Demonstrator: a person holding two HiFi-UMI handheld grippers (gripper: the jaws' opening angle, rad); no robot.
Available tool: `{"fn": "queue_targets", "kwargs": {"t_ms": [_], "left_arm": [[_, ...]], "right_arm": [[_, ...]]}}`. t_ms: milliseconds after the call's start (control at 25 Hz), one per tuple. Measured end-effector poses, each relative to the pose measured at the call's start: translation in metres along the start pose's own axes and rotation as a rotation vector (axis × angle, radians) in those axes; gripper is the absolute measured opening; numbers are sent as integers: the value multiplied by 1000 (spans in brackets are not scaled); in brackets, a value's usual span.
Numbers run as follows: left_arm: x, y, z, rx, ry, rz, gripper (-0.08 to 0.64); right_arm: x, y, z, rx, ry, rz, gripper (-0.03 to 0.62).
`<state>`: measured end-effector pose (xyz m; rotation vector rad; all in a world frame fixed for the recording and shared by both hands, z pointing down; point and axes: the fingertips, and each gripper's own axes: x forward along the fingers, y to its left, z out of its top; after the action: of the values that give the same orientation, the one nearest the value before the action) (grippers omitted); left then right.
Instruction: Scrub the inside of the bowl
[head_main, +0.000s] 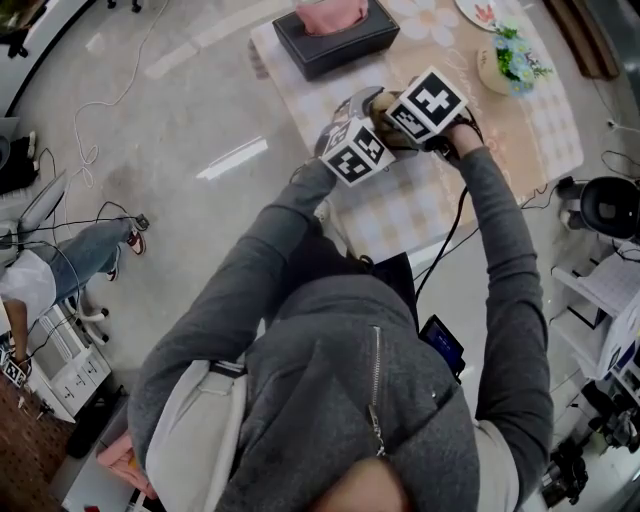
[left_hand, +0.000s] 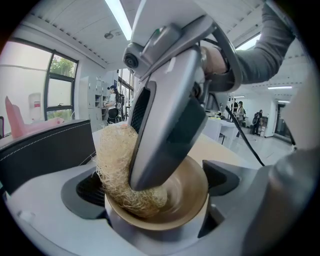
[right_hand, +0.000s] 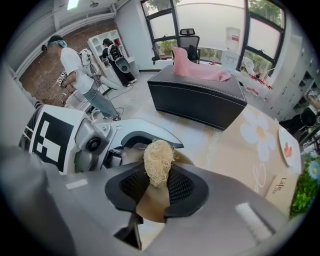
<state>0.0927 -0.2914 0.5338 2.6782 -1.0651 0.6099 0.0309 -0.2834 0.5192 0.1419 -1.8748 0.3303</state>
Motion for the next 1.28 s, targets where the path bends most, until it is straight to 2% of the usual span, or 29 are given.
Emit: {"fn": "queue_targets", "kwargs": {"t_ms": [760,1280], "left_arm": [[1,0,0,2,1,1,591],[-1,-1,2,5,-1,3,592]], "right_arm": [[-10,-26,-14,105,-92,-98,91],[-17,-27,-22,116,-130,-187,91]]}}
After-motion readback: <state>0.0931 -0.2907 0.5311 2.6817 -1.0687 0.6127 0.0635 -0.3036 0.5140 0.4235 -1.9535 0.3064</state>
